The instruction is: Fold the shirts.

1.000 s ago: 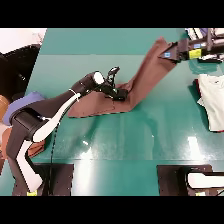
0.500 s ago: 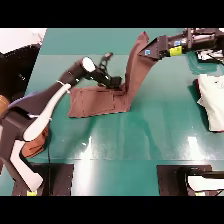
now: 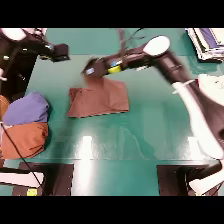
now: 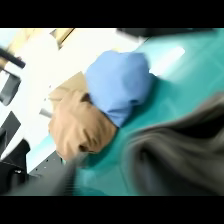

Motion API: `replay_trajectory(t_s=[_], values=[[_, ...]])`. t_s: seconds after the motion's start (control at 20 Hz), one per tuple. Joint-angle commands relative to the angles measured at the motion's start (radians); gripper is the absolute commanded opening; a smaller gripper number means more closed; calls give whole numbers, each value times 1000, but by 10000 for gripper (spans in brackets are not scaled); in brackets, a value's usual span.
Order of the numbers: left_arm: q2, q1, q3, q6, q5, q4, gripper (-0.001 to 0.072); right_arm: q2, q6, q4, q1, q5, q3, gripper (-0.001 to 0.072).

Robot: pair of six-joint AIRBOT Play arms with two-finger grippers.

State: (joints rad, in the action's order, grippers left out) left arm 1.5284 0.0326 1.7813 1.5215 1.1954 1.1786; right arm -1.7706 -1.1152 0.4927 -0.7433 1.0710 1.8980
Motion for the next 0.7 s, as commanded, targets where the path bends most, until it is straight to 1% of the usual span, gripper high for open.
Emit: replay_trajectory(t_s=[0.0, 0.05, 0.1, 0.15, 0.3, 0.45, 0.6, 0.65], values=[[-77, -92, 1, -9, 64, 19, 23, -176, 49, 10, -115, -2, 142, 583], [-87, -100, 1, -14, 77, 20, 22, -197, 44, 13, -104, 56, 166, 558], [-93, -100, 0, -30, 87, 24, 23, -195, 8, 30, -85, 100, 156, 510], [-96, -100, 1, -46, 99, 26, 22, -179, -18, 62, -55, 137, 122, 488], [-96, -100, 1, -49, 131, 26, 22, -93, -48, 176, 77, 214, -69, 489], [-96, -100, 0, -49, 132, 23, 22, 14, -56, 191, 252, 187, -305, 489], [-96, -74, 0, -56, 130, 23, 22, 100, -80, 183, 409, 97, -515, 495], [-96, -57, 0, -63, 124, 25, 22, 106, -81, 170, 442, 72, -558, 556]])
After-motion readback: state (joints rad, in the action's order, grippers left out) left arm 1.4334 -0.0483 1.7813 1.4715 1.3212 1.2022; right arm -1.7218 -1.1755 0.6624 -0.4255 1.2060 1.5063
